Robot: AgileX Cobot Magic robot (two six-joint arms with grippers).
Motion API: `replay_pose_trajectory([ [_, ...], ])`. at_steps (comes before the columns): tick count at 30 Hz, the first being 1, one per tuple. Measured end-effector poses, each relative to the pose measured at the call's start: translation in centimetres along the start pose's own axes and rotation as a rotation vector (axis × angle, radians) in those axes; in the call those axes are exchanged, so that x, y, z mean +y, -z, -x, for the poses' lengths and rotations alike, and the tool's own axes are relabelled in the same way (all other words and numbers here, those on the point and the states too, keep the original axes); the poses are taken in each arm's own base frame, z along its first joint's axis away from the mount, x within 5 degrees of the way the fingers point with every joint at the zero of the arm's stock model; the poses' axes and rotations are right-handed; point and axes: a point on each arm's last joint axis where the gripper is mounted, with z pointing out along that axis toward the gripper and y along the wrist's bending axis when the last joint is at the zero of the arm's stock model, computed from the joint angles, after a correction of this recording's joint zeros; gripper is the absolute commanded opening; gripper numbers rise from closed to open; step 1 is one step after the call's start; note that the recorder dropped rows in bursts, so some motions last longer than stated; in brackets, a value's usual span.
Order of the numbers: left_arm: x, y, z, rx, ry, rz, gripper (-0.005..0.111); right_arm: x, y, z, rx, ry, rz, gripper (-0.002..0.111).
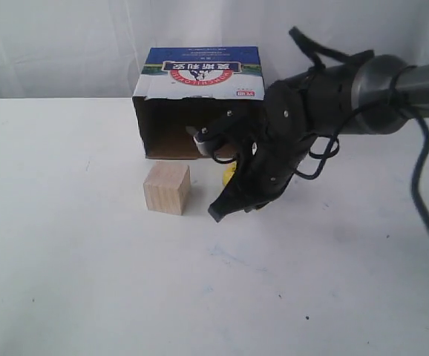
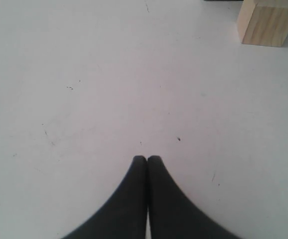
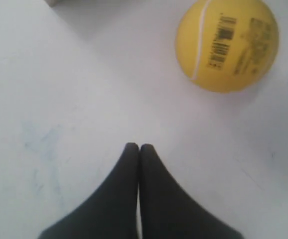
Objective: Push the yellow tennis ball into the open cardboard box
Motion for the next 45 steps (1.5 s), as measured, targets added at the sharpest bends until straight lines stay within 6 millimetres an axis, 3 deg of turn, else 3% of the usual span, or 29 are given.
replay_pose_trajectory([
  [4,0.0,0.0,0.0,0.000,0.000,0.000,0.000,-1.5,-5.2,1.0,-0.064,0.007,-0.037,0.000],
  [7,0.0,0.0,0.0,0.000,0.000,0.000,0.000,-3.8,-6.1,3.8,-0.128,0.014,-0.079,0.000],
  [9,0.0,0.0,0.0,0.000,0.000,0.000,0.000,-5.0,-4.1,6.3,-0.183,0.054,-0.130,0.000],
  [11,0.0,0.0,0.0,0.000,0.000,0.000,0.000,-5.8,-0.1,8.5,-0.257,0.101,-0.199,0.000],
  [13,0.0,0.0,0.0,0.000,0.000,0.000,0.000,-5.5,4.0,9.7,-0.321,0.126,-0.245,0.000],
  [15,0.0,0.0,0.0,0.000,0.000,0.000,0.000,-5.0,6.5,9.7,-0.352,0.117,-0.257,0.000],
  [17,0.0,0.0,0.0,0.000,0.000,0.000,0.000,-4.4,7.3,8.9,-0.338,0.099,-0.246,0.000],
  [23,0.0,0.0,0.0,0.000,0.000,0.000,0.000,-2.4,4.2,4.1,-0.197,0.019,-0.123,0.000],
  [25,0.0,0.0,0.0,0.000,0.000,0.000,0.000,-1.7,4.3,2.6,-0.211,-0.026,-0.082,0.000],
  [35,0.0,0.0,0.0,0.000,0.000,0.000,0.000,0.6,9.1,-4.1,-0.292,-0.197,0.019,0.000],
  [45,0.0,0.0,0.0,0.000,0.000,0.000,0.000,1.7,13.2,-11.0,-0.637,-0.253,-0.041,0.000],
])
